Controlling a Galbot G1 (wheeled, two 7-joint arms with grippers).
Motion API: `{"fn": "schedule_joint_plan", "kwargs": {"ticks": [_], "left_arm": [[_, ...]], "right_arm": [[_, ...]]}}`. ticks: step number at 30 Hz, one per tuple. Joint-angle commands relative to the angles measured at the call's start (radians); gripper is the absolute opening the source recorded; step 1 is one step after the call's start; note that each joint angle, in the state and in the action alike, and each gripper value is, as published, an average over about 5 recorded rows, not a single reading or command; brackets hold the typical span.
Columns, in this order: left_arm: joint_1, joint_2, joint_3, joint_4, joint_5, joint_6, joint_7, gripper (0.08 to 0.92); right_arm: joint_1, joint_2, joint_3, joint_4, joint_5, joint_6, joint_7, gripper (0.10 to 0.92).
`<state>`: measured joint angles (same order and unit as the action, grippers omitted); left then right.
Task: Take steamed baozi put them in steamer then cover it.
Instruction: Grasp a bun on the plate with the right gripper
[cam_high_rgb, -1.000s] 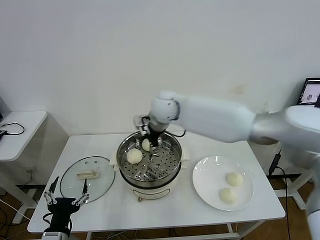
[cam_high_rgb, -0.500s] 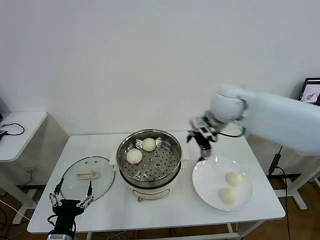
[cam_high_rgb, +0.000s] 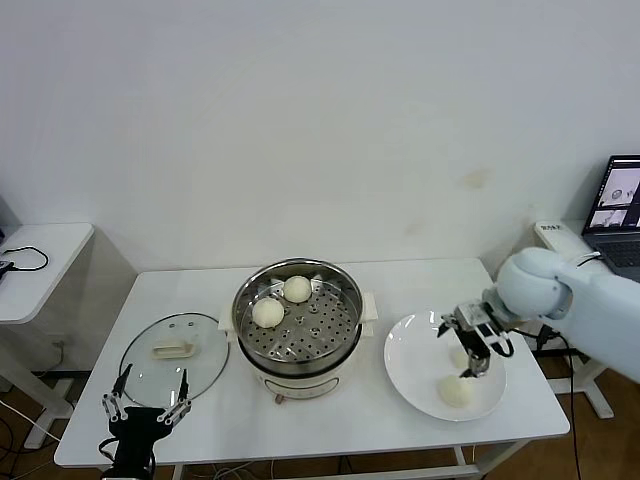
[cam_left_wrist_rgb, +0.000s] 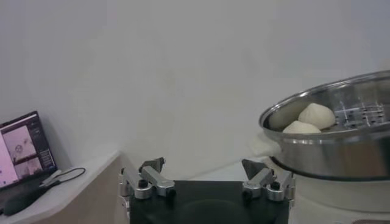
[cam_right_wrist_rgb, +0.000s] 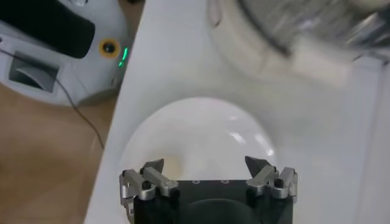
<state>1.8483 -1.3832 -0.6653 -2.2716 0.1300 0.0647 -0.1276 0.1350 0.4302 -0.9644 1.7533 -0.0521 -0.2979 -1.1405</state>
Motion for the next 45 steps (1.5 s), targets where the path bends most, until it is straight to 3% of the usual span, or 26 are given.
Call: {"fn": "schedule_joint_plan", "kwargs": {"ticks": [1, 16, 36, 45], "left_arm": [[0.004, -0.004, 0.003, 0.003, 0.006, -0.001, -0.001, 0.823], [0.003, -0.009, 0.002, 0.013, 0.013, -0.002, -0.002, 0.823], [0.015, -0.008, -0.011, 0.006, 0.019, -0.012, -0.006, 0.823], [0.008, -0.010, -0.009, 0.010, 0.019, -0.011, -0.006, 0.823]], "right_arm": [[-0.242, -0.054, 0.120, -0.021, -0.135, 0.021, 0.028, 0.823], [-0.328, 0.030, 0.174, -0.144, -0.168, 0.035, 0.073, 0.823], [-0.343, 0.118, 0.183, -0.194, -0.170, 0.017, 0.110, 0.819], [-0.331, 0.133, 0.180, -0.210, -0.167, 0.012, 0.096, 0.736]]}}
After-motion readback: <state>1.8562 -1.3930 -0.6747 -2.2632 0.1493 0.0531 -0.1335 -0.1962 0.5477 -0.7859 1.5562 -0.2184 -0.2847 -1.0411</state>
